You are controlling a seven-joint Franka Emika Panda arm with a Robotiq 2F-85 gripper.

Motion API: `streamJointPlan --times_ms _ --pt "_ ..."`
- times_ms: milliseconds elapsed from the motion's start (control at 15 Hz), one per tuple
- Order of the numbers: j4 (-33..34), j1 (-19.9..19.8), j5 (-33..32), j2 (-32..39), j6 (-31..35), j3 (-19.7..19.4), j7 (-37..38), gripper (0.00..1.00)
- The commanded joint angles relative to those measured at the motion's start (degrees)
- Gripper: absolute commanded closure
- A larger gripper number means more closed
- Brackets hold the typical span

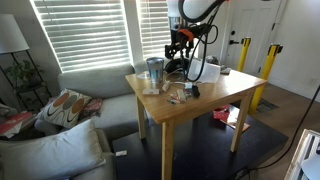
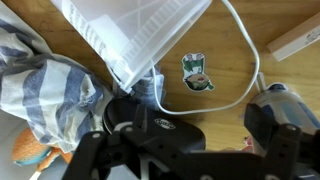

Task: Flip the upside down positioned frost flex cup clockwise twice to position it upright on the table

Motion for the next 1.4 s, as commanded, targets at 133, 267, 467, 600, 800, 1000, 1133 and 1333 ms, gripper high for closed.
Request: streamJointPlan --times_ms 133,267,467,600,800,1000,1133,1333 --pt "8.61 4.39 -9.93 4.78 -13.64 -1.5 16.82 0.0" --pt "10.99 5.36 -12.13 5.83 -20.21 -1.57 20.67 0.0" --pt "14.79 6.3 -13.18 7.94 -31.08 -1.48 23.47 0.0" --pt "16.84 6.26 -11.88 9.3 -36.21 -1.58 22.91 0.0" --pt "19.11 5.97 -10.64 11.28 -40.57 -1.93 21.74 0.0" --pt "20.9 5.98 -9.69 13.12 -43.16 -2.23 20.35 0.0" --pt "22.08 5.93 -9.02 14.3 -44.43 -2.37 19.17 0.09" --pt "23.27 6.13 -8.58 15.49 -45.51 -2.7 18.41 0.41"
